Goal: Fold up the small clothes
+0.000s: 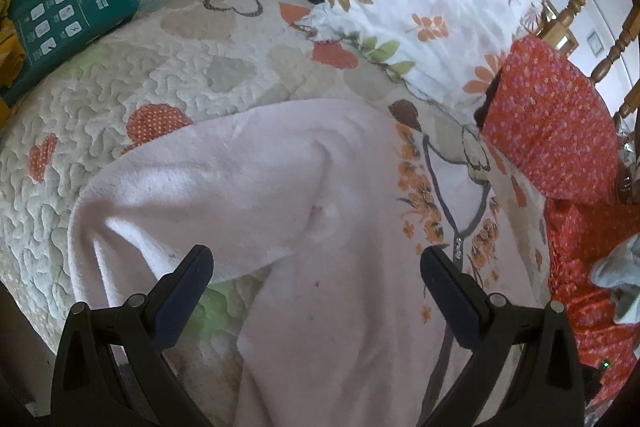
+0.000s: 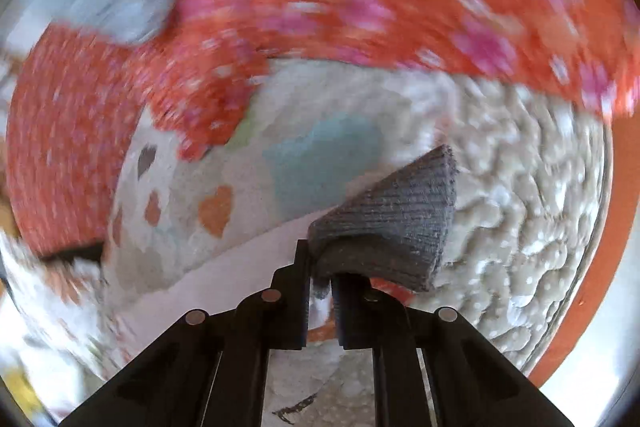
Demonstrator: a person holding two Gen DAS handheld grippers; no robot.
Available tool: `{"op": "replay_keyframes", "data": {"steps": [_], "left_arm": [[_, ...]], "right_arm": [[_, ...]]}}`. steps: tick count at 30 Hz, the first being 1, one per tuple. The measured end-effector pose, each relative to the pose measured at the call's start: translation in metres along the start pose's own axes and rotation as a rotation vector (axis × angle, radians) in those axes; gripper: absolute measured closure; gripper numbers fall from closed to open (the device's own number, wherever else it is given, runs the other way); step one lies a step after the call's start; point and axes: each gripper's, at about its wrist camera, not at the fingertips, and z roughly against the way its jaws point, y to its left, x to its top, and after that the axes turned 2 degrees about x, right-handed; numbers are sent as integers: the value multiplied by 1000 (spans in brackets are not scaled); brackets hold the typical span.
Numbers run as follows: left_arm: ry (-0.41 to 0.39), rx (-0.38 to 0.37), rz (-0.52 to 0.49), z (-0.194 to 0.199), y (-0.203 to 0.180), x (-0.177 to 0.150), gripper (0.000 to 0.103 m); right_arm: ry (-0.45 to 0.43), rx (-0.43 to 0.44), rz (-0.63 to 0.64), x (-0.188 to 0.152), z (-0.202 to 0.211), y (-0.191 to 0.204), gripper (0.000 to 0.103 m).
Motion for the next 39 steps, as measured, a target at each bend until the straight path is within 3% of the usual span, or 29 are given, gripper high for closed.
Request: {"op": "replay_keyframes", "data": {"steps": [6, 12, 18, 24, 27, 29, 31, 33, 35, 39], "left_arm": [[-51, 32, 41, 9, 16, 18, 0], [-150, 156, 68, 23, 52, 45, 0], [-185, 233, 102, 29, 90, 66, 0], [-151, 244, 117, 20, 107, 76, 0], [-147, 236, 111, 12, 104, 80, 0], [-144, 226, 103, 5, 97, 83, 0], [-134, 200, 103, -2, 90, 84, 0], [-114, 153, 95, -12, 78, 84, 0], [-86, 105, 64, -25, 59, 82, 0], [-18, 25, -69, -54, 10, 70, 3]], "right_arm": [[108, 198, 356, -58, -5, 143, 93], [327, 405, 647, -186, -45, 304, 93], [465, 475, 787, -306, -80, 397, 93], [498, 428, 937, -389, -110, 441, 91], [553, 431, 970, -407, -122, 450, 85], [631, 504, 959, -417, -122, 454, 57], [704, 598, 943, -415, -114, 453, 52], [731, 629, 938, -410, -105, 449, 52], [685, 615, 948, -392, -94, 437, 52], [555, 501, 947, -340, -87, 400, 52]]}}
